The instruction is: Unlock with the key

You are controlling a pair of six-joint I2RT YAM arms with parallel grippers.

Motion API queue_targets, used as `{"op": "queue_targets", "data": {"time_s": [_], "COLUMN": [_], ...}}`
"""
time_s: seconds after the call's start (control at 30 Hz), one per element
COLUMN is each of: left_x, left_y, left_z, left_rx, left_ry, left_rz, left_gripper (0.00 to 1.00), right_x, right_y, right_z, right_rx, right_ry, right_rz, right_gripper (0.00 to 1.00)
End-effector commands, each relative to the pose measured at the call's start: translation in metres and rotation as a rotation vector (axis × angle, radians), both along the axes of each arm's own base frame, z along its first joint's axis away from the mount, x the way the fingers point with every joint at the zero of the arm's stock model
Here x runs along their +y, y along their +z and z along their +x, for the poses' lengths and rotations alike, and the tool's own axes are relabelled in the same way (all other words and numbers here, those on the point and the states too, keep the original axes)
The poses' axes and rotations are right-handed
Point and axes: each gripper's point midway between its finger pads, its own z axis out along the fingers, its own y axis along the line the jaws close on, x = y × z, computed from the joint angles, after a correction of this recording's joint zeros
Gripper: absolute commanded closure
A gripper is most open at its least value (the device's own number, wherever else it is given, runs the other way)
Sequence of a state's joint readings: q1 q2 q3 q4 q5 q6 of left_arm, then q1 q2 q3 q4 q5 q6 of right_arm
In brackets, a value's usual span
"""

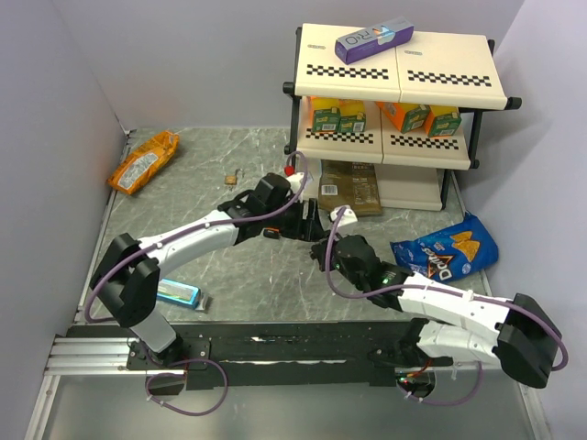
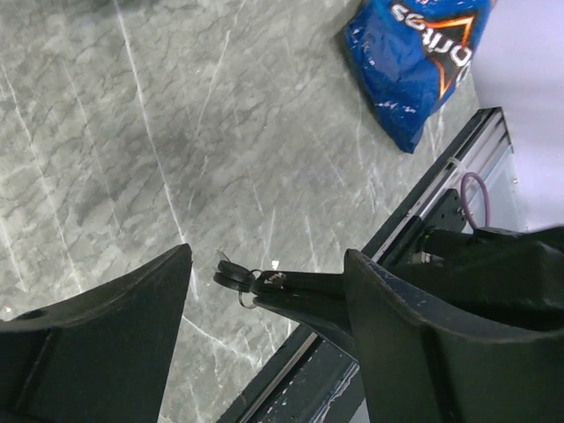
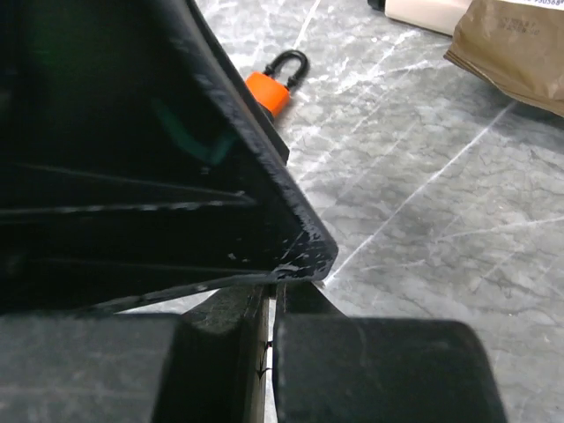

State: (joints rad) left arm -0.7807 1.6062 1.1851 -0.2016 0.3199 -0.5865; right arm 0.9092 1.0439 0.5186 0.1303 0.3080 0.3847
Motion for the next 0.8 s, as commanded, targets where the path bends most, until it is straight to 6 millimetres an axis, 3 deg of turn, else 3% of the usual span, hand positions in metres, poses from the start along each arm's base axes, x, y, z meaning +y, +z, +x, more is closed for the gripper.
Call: {"op": "queue_targets", "data": {"time_s": [0.0,0.2,0.33,0.37,0.43,0.53,0.63,0.77], "left_x": [-0.011,-0.016,-0.020,-0.021,-0.022,-0.023,-0.023,-0.021], "left_y": [0.006,-0.002,-0.005,-0.004,-0.004,-0.003,-0.001,0.000], "left_z": [-0.010,-0.017,-0.022,-0.023,-0.025,-0.026,-0.027,-0.024], "left_rx": [0.007,0.029,0.043,0.042,0.049,0.055,0.053,0.036], "left_ry": [-0.050,-0.071,-0.088,-0.093,-0.101,-0.107,-0.114,-0.105], "left_rz": [-0.013,-0.005,-0.009,-0.014,-0.018,-0.022,-0.029,-0.024], "left_gripper": [0.30,0.45,0.61,0.72,0.82,0.91,0.99,0.99], "right_x": [0.005,0.011,0.012,0.012,0.012,0.013,0.016,0.019], "right_y": [0.028,0.026,0.027,0.026,0.025,0.022,0.018,0.017], "right_z": [0.014,0.013,0.014,0.013,0.014,0.014,0.014,0.013], "right_rx": [-0.078,-0.087,-0.095,-0.094,-0.092,-0.087,-0.078,-0.074], "right_ry": [-0.049,-0.041,-0.046,-0.045,-0.049,-0.044,-0.034,-0.022], "right_rz": [-0.002,-0.037,-0.046,-0.048,-0.054,-0.058,-0.065,-0.064], "right_gripper": [1.00,1.00,1.00,1.00,1.00,1.00,1.00,1.00]}}
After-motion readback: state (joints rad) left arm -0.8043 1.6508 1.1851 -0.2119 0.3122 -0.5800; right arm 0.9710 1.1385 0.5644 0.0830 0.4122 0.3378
